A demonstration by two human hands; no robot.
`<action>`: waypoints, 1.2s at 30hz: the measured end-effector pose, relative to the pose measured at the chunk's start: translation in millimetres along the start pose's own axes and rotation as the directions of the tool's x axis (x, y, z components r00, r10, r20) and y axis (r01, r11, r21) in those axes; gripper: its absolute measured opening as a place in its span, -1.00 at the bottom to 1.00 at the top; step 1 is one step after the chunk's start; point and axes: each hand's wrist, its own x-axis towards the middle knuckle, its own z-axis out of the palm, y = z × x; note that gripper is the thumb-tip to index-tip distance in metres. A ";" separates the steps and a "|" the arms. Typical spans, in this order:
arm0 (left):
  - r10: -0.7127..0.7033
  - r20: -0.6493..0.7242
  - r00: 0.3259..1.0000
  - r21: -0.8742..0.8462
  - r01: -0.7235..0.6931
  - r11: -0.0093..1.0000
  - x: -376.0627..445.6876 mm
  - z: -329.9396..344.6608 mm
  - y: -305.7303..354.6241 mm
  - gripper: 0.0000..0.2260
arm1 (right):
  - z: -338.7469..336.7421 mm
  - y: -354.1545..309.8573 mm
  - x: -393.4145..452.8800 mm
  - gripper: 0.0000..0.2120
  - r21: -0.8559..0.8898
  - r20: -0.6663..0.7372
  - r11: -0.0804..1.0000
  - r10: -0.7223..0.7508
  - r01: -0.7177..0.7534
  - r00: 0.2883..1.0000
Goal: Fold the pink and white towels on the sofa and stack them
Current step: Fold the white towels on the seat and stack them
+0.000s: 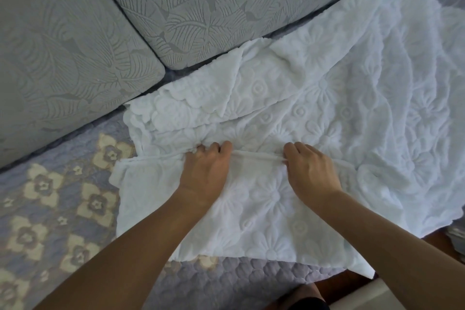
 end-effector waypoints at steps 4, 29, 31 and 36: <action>0.020 0.000 1.000 -0.078 -0.020 0.997 -11.1 2.5 -10.6 -0.73 | -4.0 4.4 0.0 -0.68 0.072 0.035 0.996 0.041 -0.043 0.999; 0.474 -0.072 0.878 0.089 -0.468 0.879 -42.6 -6.3 -116.3 -0.66 | 14.7 27.5 7.3 -0.73 -0.160 0.095 0.987 0.011 0.004 0.995; 0.460 -0.108 0.881 0.071 -0.455 0.888 -60.1 -23.5 -118.3 -0.67 | 8.0 30.6 4.4 -0.72 -0.133 0.129 0.990 -0.034 0.052 0.991; 0.245 -0.177 0.953 -0.046 -0.256 0.965 -120.1 -68.6 -113.6 -0.45 | -37.0 61.5 -15.8 -0.66 -0.197 0.422 0.970 -0.051 0.146 0.905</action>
